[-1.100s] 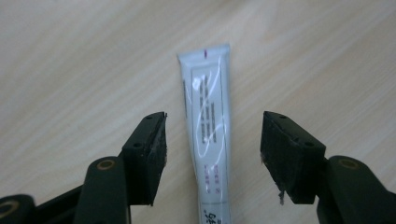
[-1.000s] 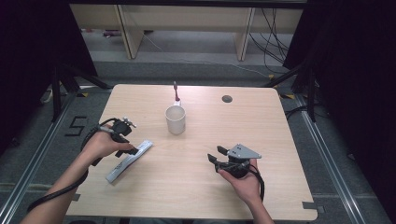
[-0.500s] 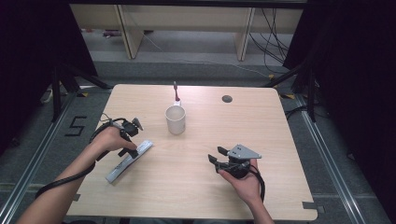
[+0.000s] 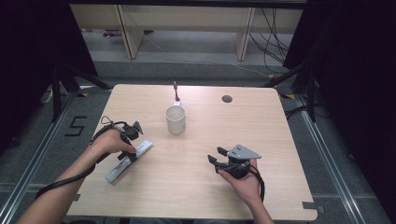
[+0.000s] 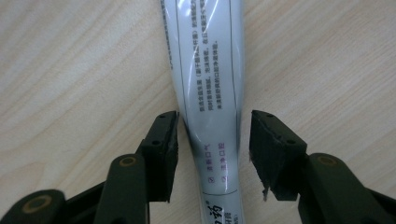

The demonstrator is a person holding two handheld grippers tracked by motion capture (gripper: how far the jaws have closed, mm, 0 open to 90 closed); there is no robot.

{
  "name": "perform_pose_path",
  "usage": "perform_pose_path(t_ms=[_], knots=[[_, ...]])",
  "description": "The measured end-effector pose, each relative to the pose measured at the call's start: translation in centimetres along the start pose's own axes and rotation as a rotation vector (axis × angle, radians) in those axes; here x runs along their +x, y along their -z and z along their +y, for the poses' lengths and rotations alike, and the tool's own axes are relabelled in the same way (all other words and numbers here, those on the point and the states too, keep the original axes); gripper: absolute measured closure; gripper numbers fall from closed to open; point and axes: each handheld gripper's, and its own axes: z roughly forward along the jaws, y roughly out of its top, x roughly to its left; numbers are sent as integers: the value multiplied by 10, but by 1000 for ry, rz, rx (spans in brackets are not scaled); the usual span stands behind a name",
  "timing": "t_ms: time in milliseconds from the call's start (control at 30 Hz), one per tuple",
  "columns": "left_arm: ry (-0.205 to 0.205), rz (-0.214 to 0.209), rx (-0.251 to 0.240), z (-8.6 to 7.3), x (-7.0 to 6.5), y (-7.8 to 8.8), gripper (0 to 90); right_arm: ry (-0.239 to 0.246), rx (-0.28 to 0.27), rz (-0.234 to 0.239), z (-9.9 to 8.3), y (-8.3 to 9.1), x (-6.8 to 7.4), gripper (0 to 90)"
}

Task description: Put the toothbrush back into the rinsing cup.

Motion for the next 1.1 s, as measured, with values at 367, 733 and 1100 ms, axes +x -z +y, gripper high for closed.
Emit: perform_pose_path(t_ms=[367, 733, 1100], knots=[[-14, -1, 23, 0, 2, -7, 564, -10, 24, -14, 0, 2, 2, 484], [-21, -3, 42, 2, 2, -7, 587, -16, 30, -12, 0, 2, 2, 484], [-17, -6, 37, 1, 2, -10, 588, 11, 20, -11, 0, 1, 0, 484]])
